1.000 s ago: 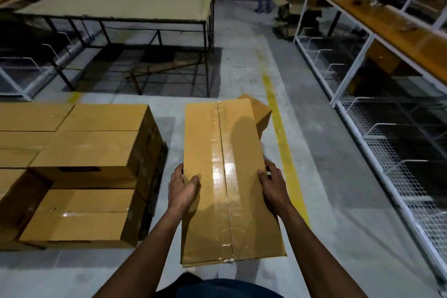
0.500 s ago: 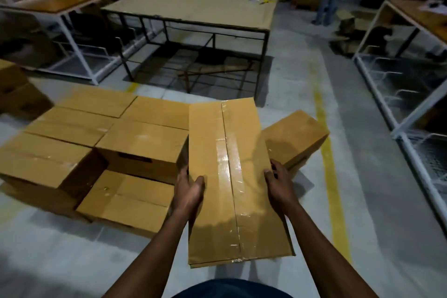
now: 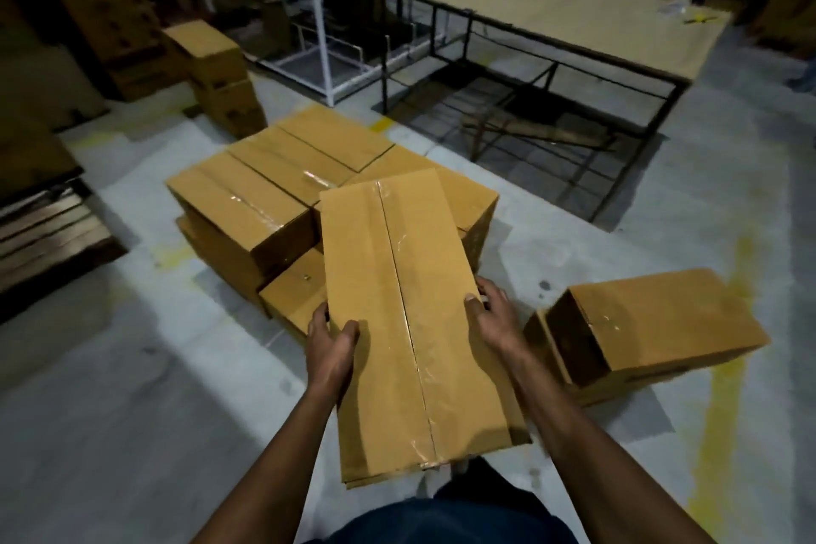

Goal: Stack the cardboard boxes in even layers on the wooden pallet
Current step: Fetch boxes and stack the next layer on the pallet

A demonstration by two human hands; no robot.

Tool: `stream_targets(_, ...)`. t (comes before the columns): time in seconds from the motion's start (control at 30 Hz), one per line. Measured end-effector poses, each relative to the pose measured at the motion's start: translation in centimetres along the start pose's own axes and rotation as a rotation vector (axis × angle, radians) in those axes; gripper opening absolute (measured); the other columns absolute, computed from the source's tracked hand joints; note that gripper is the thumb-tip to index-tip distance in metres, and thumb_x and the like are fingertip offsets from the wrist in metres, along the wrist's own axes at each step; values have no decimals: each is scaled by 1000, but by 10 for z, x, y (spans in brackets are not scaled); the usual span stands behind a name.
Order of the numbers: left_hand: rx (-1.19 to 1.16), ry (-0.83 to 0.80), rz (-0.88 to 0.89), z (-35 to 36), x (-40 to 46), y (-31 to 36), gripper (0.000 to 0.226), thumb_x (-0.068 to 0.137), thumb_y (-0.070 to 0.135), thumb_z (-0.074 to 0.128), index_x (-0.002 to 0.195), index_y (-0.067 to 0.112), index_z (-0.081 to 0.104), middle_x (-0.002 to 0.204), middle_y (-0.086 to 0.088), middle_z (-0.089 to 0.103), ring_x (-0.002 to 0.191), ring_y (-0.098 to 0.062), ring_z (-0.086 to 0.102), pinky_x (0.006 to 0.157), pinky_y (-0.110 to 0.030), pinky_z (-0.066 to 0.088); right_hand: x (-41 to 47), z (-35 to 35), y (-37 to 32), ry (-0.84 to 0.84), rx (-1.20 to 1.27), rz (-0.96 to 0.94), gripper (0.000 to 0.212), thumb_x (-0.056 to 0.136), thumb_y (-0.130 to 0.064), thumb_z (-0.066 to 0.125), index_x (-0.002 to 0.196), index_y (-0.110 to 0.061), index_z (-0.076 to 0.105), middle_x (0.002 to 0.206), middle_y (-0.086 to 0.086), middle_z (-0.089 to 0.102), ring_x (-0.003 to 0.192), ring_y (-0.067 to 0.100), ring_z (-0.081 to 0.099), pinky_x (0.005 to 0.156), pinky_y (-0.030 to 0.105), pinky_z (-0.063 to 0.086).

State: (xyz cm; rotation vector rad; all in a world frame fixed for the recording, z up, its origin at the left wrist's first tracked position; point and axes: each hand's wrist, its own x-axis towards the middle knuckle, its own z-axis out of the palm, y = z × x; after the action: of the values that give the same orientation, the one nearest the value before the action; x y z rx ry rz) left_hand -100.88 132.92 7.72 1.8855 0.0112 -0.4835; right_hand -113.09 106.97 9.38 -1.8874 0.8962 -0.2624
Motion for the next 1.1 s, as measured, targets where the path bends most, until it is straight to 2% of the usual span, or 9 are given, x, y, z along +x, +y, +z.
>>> stream_targets(0.07, -21, 63, -35, -20, 6, -6, 69, 89, 48, 62, 153, 38, 36, 150, 1, 51, 131, -31, 52, 108, -56, 47, 8, 23, -16, -80, -15, -26, 44, 105, -38, 52, 149, -34, 47, 147, 1, 47, 133, 25, 49, 111, 49, 44)
stream_targets(0.17, -49, 147, -79, -45, 17, -14, 72, 85, 50, 60, 153, 38, 38, 148, 1, 53, 131, -31, 53, 107, -58, 48, 22, 53, -37, -163, -47, -61, 46, 106, -39, 50, 152, -34, 45, 152, 1, 44, 139, 24, 43, 115, 45, 39)
stream_targets(0.37, -131, 257, -157, -82, 57, -33, 74, 74, 60, 57, 145, 46, 41, 140, 9, 55, 122, -26, 61, 104, -57, 51, 68, 111, -81, -304, -109, -124, 45, 106, -36, 51, 151, -36, 46, 145, 2, 49, 133, 25, 49, 111, 44, 42)
stream_targets(0.6, -180, 365, -226, -95, 123, -20, 68, 80, 45, 60, 146, 39, 45, 137, 7, 59, 121, -25, 59, 102, -54, 52, 148, 169, -120, -434, -144, -167, 45, 107, -33, 51, 152, -30, 48, 145, 4, 46, 134, 25, 48, 112, 41, 40)
stream_targets(0.8, -151, 391, -278, -108, 185, -7, 73, 80, 48, 59, 149, 37, 41, 141, 7, 55, 125, -26, 55, 104, -52, 50, 213, 211, -142, -525, -164, -183, 46, 107, -33, 51, 153, -32, 46, 149, 2, 47, 139, 22, 42, 114, 41, 36)
stream_targets(0.93, -149, 392, -318, -114, 215, -1, 73, 80, 45, 60, 150, 35, 41, 142, 5, 54, 125, -26, 55, 104, -52, 50, 241, 235, -148, -526, -176, -151, 45, 107, -32, 51, 151, -30, 48, 149, 2, 49, 142, 24, 39, 118, 46, 35)
stream_targets(1.1, -148, 342, -320, -127, 239, -6, 76, 77, 50, 61, 149, 35, 41, 141, 4, 54, 123, -26, 56, 103, -53, 51, 256, 255, -159, -511, -189, -107, 45, 106, -34, 51, 152, -31, 47, 149, 3, 47, 137, 23, 45, 112, 39, 38)
